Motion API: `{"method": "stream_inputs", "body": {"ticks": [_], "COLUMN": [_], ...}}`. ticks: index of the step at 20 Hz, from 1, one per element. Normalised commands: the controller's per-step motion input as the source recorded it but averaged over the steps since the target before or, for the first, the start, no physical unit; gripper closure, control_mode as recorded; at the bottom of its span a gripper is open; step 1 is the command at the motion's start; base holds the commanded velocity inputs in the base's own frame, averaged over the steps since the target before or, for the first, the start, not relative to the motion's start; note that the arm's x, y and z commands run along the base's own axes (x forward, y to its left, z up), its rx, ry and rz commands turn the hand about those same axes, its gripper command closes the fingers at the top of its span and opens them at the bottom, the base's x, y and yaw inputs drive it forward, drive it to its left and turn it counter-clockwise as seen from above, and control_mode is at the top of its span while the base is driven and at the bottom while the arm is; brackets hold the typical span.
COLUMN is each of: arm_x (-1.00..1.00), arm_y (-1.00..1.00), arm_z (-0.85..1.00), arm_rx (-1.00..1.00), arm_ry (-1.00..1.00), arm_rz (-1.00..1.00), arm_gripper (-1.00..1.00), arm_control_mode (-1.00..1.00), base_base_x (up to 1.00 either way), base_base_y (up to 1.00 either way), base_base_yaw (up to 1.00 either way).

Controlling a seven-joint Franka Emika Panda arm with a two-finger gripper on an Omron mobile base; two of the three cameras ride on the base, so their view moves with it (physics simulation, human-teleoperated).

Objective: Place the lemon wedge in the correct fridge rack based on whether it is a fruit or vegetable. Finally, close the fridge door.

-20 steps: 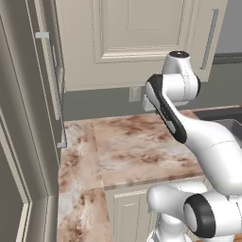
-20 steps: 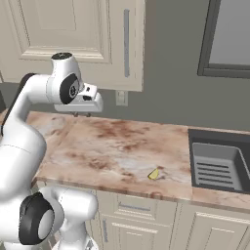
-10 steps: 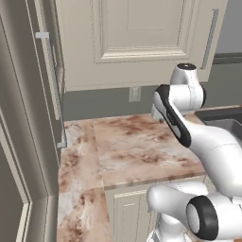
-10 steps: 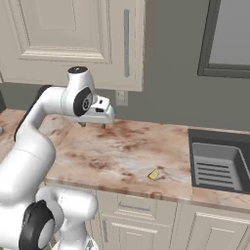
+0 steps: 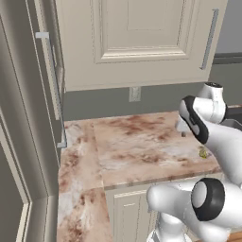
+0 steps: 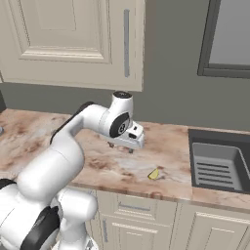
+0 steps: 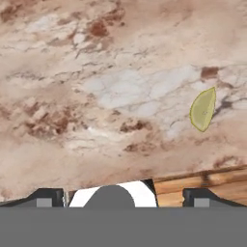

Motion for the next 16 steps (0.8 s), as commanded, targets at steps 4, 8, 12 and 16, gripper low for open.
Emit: {"method": "stream_inputs", "body": {"ticks": [4, 8, 12, 16], "arm_x": [0.01, 0.13, 0.18, 0.12], "arm_y": [-0.80, -0.59, -0.54, -0.22], "arm_z": [-0.49, -0.13, -0.16, -0.35], "arm_rx": [0.02, 0.00, 0.00, 0.00], "arm_ry": [0.17, 0.10, 0.17, 0.10], "arm_rz": [-0.13, -0.09, -0.11, -0.07], "arm_gripper": [-1.00, -1.00, -1.00, -1.00], "arm_control_mode": [-1.00, -1.00, -1.00, -1.00], "base_base_x": [0.00, 0.00, 0.00, 0.00], "base_base_y": [0.00, 0.00, 0.00, 0.00], "base_base_yaw": [0.00, 0.00, 0.00, 0.00]}}
